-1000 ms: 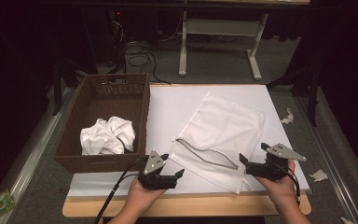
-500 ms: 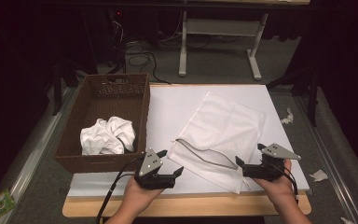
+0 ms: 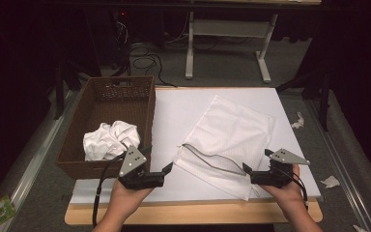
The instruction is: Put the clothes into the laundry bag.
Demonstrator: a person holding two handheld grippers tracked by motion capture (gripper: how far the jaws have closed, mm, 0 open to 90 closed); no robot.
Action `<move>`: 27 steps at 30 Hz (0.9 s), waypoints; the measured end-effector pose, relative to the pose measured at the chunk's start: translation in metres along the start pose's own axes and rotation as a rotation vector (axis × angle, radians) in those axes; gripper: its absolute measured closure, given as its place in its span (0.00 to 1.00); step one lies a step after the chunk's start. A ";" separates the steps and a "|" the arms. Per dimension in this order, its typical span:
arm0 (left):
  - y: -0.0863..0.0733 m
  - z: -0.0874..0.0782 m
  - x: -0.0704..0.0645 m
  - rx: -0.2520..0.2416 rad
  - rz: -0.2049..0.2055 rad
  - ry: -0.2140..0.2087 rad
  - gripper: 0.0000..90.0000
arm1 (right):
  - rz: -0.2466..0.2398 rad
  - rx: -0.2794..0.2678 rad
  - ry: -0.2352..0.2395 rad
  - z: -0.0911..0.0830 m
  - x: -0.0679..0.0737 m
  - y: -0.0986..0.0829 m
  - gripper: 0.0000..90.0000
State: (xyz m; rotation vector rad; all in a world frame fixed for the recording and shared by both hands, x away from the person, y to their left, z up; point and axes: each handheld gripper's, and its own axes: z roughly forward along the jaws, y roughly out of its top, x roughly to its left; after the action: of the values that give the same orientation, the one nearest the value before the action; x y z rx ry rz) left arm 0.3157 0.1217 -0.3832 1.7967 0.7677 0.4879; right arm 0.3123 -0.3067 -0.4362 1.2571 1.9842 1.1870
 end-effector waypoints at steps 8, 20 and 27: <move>0.002 -0.019 0.026 -0.021 -0.026 0.076 0.17 | 0.011 0.029 0.003 0.003 -0.002 -0.002 0.01; -0.005 -0.045 0.071 -0.042 -0.094 0.206 0.17 | 0.007 0.039 0.014 0.005 -0.002 -0.003 0.01; -0.010 -0.060 0.092 -0.046 -0.122 0.271 0.17 | 0.015 0.045 0.014 0.005 -0.002 -0.004 0.01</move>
State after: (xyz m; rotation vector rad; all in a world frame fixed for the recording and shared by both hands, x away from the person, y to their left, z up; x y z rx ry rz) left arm 0.3386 0.2291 -0.3752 1.6484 1.0373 0.6705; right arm 0.3159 -0.3071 -0.4420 1.2912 2.0257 1.1663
